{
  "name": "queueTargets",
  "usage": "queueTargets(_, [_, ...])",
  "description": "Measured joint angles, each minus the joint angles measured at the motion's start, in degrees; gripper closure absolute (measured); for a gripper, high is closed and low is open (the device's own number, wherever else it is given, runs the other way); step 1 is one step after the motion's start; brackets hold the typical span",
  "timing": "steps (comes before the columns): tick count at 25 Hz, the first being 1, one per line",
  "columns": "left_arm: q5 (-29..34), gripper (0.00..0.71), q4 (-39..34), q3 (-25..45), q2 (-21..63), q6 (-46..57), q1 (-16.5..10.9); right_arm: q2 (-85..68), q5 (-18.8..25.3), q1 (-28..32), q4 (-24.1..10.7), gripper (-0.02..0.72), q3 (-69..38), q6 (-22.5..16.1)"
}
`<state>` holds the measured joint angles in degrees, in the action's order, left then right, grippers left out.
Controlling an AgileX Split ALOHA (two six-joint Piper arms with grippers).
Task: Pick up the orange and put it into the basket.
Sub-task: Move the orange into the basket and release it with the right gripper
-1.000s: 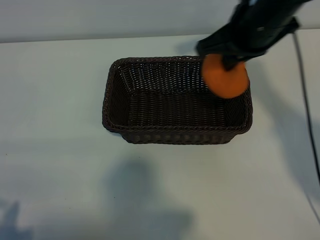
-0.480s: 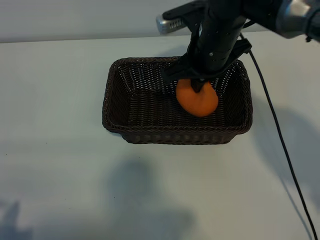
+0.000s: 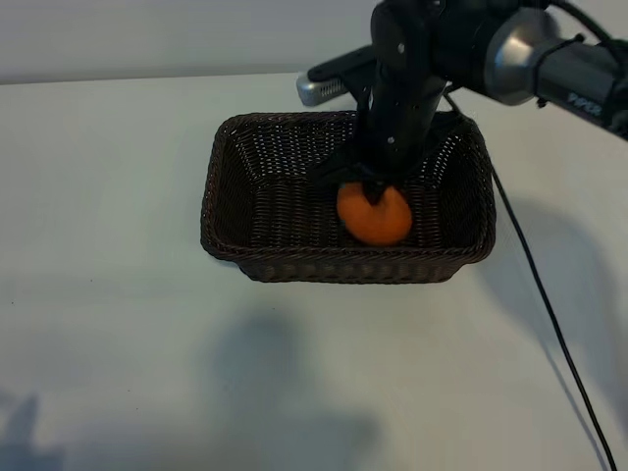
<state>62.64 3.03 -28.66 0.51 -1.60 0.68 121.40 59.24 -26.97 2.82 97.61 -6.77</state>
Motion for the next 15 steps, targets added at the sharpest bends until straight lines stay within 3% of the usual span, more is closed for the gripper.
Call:
queueTargets(8, [0.00, 0.117, 0.00, 0.00, 0.00, 0.00, 0.00, 0.78, 0.30, 0.00, 0.00, 0.592, 0.00, 0.47])
queueTargets(11, [0.00, 0.117, 0.00, 0.00, 0.00, 0.00, 0.00, 0.78, 0.89, 0.00, 0.00, 0.490, 0.00, 0.68])
queueTargets(15, [0.00, 0.117, 0.00, 0.00, 0.00, 0.00, 0.00, 0.67, 2.29, 0.00, 0.00, 0.230, 0.00, 0.97])
